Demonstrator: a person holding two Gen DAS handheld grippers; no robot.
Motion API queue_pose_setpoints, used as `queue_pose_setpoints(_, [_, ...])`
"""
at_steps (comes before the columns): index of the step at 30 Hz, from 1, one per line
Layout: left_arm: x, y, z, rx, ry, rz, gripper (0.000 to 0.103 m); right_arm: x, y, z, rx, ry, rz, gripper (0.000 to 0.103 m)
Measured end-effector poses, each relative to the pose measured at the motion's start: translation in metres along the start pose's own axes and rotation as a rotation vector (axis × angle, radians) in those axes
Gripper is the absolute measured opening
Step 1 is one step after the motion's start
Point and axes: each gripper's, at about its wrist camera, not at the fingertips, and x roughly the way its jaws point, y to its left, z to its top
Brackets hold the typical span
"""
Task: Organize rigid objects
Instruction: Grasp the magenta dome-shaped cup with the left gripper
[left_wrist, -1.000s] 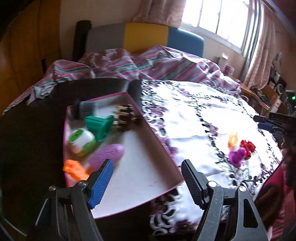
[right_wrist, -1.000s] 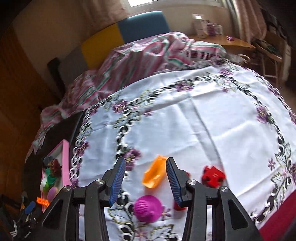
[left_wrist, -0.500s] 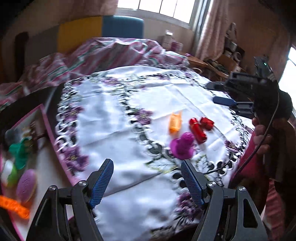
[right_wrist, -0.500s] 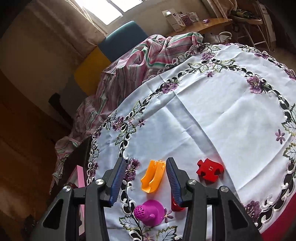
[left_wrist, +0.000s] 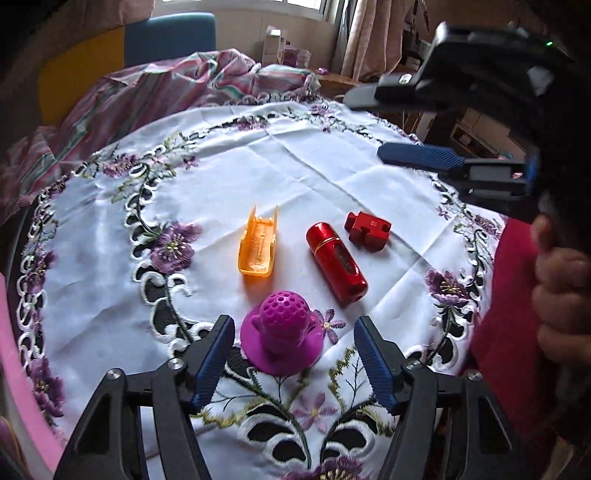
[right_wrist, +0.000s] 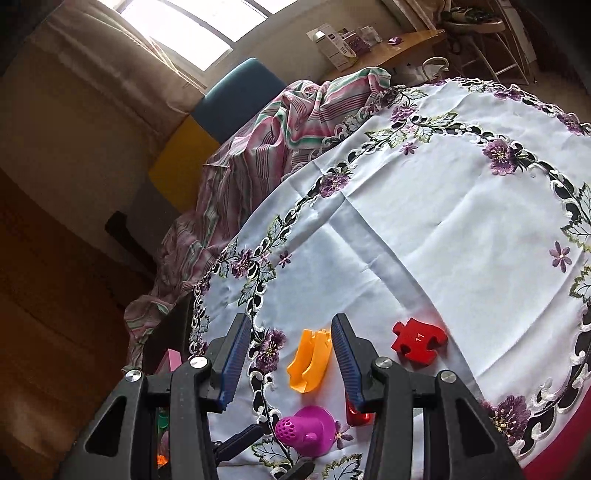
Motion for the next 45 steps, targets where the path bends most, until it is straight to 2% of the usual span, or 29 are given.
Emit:
queue_pose_setpoints(1, [0.006, 0.0, 0.0, -0.006, 0.02, -0.002, 0.04, 0.001, 0.001, 0.0, -0.002, 0.003, 0.001, 0.046])
queue_pose_setpoints(2, [0.012, 0.001, 0.0, -0.012, 0.038, -0.008, 0.036, 0.001, 0.001, 0.0, -0.003, 0.003, -0.006, 0.046])
queue_pose_setpoints(3, [0.013, 0.003, -0.002, -0.023, 0.035, -0.013, 0.028, 0.002, 0.001, 0.0, -0.004, 0.005, -0.01, 0.046])
queue_pose_setpoints(9, [-0.008, 0.011, -0.018, -0.042, 0.005, -0.015, 0.026, 0.006, 0.001, 0.0, -0.006, 0.027, -0.036, 0.046])
queue_pose_setpoints(10, [-0.015, 0.014, -0.022, -0.045, -0.006, -0.013, 0.021, 0.007, 0.001, -0.001, -0.008, 0.032, -0.047, 0.046])
queue_pose_setpoints(12, [-0.025, 0.018, -0.027, -0.047, -0.022, 0.002, 0.002, 0.01, 0.003, -0.001, -0.018, 0.048, -0.06, 0.046])
queue_pose_setpoints(17, [-0.044, 0.031, -0.042, -0.053, -0.042, 0.034, 0.002, 0.018, 0.007, -0.003, -0.046, 0.093, -0.104, 0.046])
queue_pose_setpoints(21, [-0.042, 0.047, -0.05, -0.14, -0.029, -0.001, 0.005, 0.018, 0.006, -0.004, -0.046, 0.097, -0.12, 0.046])
queue_pose_setpoints(23, [-0.042, 0.048, -0.05, -0.144, -0.028, -0.003, 0.013, 0.018, 0.005, -0.004, -0.038, 0.095, -0.119, 0.046])
queue_pose_setpoints(24, [-0.043, 0.048, -0.049, -0.152, -0.033, -0.013, 0.021, 0.017, 0.004, -0.004, -0.034, 0.093, -0.121, 0.046])
queue_pose_setpoints(25, [-0.043, 0.047, -0.047, -0.157, -0.039, -0.03, 0.034, 0.017, 0.004, -0.004, -0.031, 0.091, -0.122, 0.046])
queue_pose_setpoints(26, [-0.044, 0.045, -0.044, -0.157, -0.051, -0.04, 0.042, 0.016, 0.004, -0.004, -0.031, 0.09, -0.119, 0.046])
queue_pose_setpoints(27, [-0.045, 0.041, -0.042, -0.153, -0.072, -0.034, 0.058, 0.016, 0.004, -0.004, -0.031, 0.091, -0.115, 0.046])
queue_pose_setpoints(28, [-0.046, 0.038, -0.039, -0.143, -0.093, -0.024, 0.064, 0.016, 0.004, -0.004, -0.031, 0.091, -0.114, 0.046])
queue_pose_setpoints(38, [0.001, 0.012, -0.005, -0.017, -0.052, 0.02, 0.06, 0.015, 0.004, -0.003, -0.021, 0.083, -0.075, 0.046])
queue_pose_setpoints(39, [0.009, 0.011, -0.003, -0.009, -0.036, 0.023, 0.052, 0.014, 0.004, -0.003, -0.019, 0.08, -0.073, 0.046])
queue_pose_setpoints(40, [0.017, 0.012, -0.003, -0.008, -0.014, 0.025, 0.034, 0.014, 0.003, -0.003, -0.017, 0.077, -0.073, 0.046])
queue_pose_setpoints(41, [0.023, 0.014, -0.003, -0.015, 0.012, 0.023, 0.033, 0.014, 0.003, -0.003, -0.017, 0.076, -0.069, 0.046])
queue_pose_setpoints(45, [0.005, 0.019, -0.006, -0.047, -0.039, 0.001, 0.032, 0.014, 0.004, -0.003, -0.024, 0.08, -0.065, 0.046])
